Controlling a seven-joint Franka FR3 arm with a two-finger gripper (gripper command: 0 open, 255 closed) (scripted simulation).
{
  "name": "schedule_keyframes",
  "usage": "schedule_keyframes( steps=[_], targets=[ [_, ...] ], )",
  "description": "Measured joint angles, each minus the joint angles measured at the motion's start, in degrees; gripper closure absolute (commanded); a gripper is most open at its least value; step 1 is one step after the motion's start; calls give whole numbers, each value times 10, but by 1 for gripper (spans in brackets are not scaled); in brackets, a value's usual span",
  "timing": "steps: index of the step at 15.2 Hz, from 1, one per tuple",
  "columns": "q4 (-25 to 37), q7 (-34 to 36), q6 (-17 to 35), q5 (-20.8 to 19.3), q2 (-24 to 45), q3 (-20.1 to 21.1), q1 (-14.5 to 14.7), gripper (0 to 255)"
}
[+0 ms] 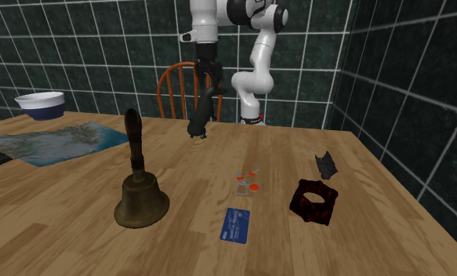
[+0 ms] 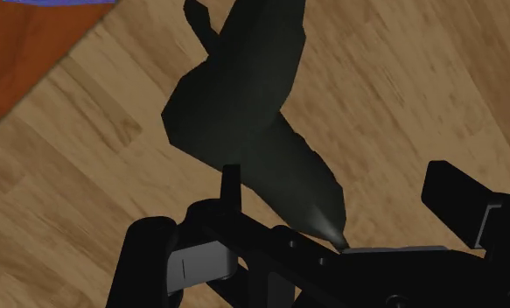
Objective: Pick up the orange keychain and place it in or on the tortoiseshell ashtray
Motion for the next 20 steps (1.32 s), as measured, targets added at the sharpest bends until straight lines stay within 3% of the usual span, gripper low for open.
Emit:
schedule_keyframes(
  steps=[10,20],
  targets=[
    [50,49,110,6,149,80,42,0],
    [158,122,182,-52,328,147,89,0]
  ],
)
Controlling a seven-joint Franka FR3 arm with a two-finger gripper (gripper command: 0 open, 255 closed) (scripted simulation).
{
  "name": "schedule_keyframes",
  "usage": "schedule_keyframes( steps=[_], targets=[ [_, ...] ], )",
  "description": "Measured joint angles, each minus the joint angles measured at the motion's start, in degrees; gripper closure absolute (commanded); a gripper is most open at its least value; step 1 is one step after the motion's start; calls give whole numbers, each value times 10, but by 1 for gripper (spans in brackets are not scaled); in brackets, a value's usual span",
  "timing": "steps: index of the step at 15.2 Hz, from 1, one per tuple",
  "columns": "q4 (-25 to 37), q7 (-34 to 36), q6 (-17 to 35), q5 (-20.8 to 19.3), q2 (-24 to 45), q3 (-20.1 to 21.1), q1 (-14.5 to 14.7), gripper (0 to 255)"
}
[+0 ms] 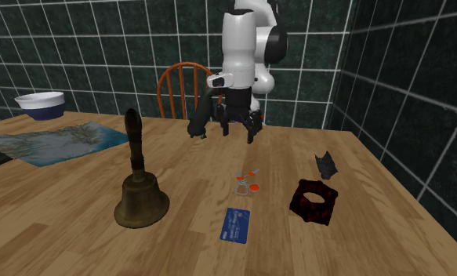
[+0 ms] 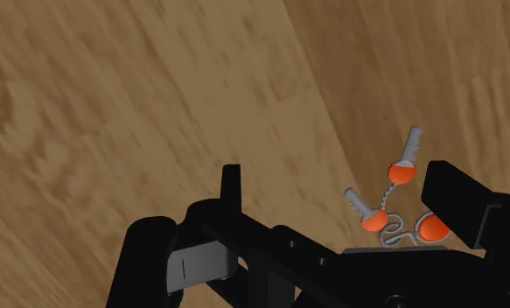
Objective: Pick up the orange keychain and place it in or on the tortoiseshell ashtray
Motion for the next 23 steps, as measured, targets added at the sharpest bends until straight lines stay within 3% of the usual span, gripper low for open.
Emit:
schedule_keyframes(
  steps=[7,14,21,22,23],
  targets=[
    [97,43,20,-63,124,17,45,0],
    [91,57,59,-82,160,12,55,0],
    [89,58,64,-84,164,11,56,0],
    [89,58,64,-84,164,11,56,255],
    [90,58,62,-85,163,10,55,255]
  ],
)
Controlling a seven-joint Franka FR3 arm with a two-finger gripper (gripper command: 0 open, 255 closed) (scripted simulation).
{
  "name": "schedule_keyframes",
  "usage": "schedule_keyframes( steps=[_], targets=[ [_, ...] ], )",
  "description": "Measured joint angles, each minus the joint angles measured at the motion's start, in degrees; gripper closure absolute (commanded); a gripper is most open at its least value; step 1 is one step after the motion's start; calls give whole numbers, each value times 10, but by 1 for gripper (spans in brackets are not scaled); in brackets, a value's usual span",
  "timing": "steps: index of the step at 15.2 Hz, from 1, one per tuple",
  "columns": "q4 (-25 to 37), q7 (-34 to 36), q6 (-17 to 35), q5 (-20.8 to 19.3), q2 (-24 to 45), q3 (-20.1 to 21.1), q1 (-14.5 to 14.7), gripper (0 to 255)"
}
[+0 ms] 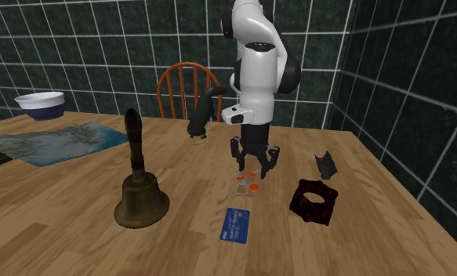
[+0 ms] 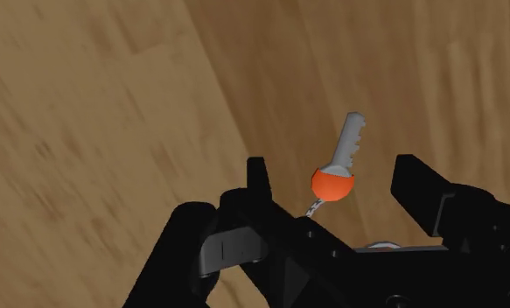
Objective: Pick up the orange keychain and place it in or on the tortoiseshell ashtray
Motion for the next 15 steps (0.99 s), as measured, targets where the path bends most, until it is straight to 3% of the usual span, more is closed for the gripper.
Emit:
schedule_keyframes(
  steps=[9,15],
  targets=[
    [3,-1,-1,-1,-3,-2,-2,255],
    [15,-6,-32,12,-18,5,-2,255]
  ],
)
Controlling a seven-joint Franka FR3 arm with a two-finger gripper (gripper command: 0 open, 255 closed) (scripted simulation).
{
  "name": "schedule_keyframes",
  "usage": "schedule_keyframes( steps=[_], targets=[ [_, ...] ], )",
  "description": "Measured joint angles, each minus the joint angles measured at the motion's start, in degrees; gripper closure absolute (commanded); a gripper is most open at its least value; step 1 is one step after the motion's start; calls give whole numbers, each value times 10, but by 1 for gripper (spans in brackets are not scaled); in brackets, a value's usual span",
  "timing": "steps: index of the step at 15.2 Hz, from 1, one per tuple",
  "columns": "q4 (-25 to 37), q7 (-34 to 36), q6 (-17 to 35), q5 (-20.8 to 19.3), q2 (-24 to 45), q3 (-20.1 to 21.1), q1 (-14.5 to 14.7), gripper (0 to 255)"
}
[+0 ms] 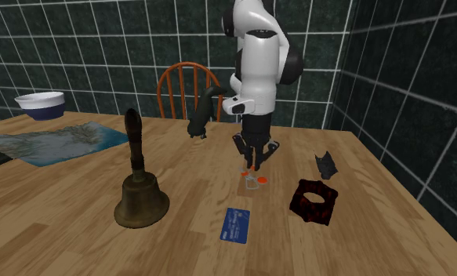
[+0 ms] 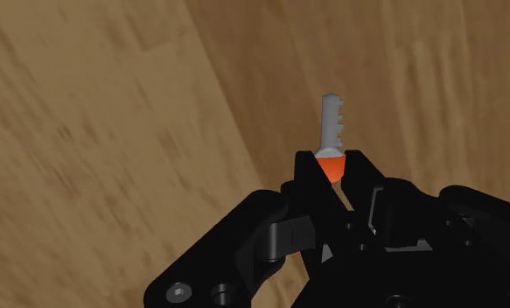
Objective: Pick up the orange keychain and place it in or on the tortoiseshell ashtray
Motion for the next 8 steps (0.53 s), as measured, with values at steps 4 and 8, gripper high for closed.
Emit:
schedule_keyframes(
  steps=[4,8],
  targets=[
    [12,-6,-24,8,-14,3,-3,255],
    [28,-11,-51,15,-26,5,-4,255]
  ],
)
